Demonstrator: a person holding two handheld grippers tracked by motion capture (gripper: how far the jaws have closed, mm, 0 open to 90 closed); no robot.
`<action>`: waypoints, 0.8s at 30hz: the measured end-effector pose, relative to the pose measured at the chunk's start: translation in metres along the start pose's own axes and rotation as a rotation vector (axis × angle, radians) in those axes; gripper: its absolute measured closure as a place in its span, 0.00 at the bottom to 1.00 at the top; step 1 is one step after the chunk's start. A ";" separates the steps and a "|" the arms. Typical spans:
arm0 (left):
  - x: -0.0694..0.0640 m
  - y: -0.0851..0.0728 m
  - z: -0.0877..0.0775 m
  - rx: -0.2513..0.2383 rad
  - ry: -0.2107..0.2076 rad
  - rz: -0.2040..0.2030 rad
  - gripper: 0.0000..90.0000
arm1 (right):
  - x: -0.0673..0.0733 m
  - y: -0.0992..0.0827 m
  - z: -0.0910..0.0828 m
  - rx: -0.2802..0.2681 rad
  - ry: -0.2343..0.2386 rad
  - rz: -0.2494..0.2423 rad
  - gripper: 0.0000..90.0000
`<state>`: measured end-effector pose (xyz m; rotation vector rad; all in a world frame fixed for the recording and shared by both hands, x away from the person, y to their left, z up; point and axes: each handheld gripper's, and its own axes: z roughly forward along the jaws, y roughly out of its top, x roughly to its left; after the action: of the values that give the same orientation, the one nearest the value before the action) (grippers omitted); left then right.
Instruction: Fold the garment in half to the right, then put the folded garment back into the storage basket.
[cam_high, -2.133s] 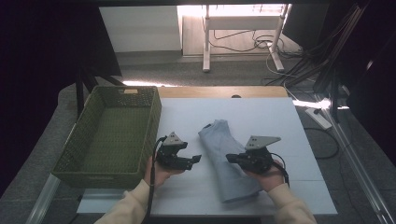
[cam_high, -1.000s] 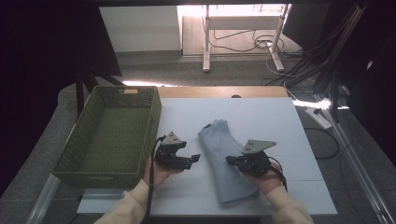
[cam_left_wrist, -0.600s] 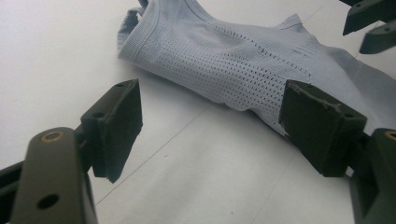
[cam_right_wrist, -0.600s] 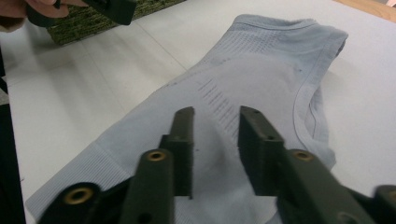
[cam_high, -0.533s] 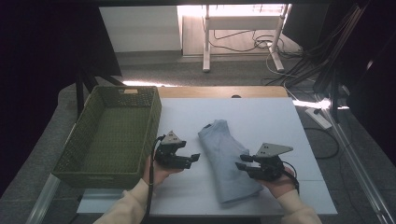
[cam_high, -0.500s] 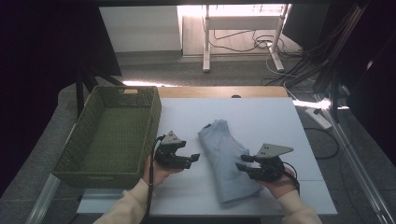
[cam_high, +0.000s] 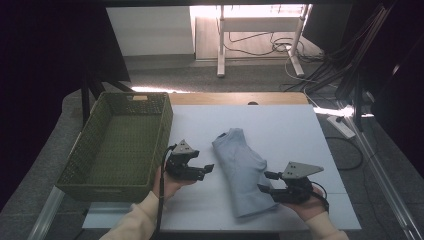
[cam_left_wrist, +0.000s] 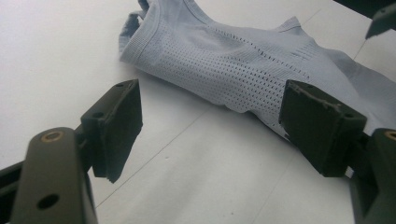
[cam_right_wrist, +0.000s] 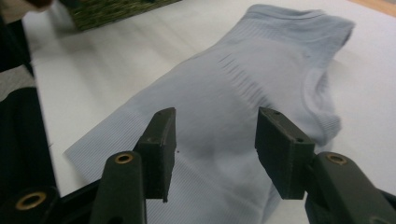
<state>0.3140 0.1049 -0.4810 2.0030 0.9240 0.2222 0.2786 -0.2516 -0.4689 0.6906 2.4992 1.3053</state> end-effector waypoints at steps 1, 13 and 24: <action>0.000 0.000 0.000 -0.001 0.000 -0.001 0.25 | 0.002 -0.001 -0.001 0.003 0.009 -0.009 0.54; 0.000 0.000 0.000 0.001 -0.005 0.003 0.25 | 0.019 -0.010 0.003 0.130 0.066 -0.089 0.51; 0.000 -0.001 -0.001 -0.004 0.003 0.002 0.25 | 0.028 -0.018 0.005 0.213 0.095 -0.171 0.48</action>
<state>0.3129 0.1054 -0.4807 2.0001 0.9229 0.2276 0.2509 -0.2423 -0.4863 0.4533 2.7319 1.0467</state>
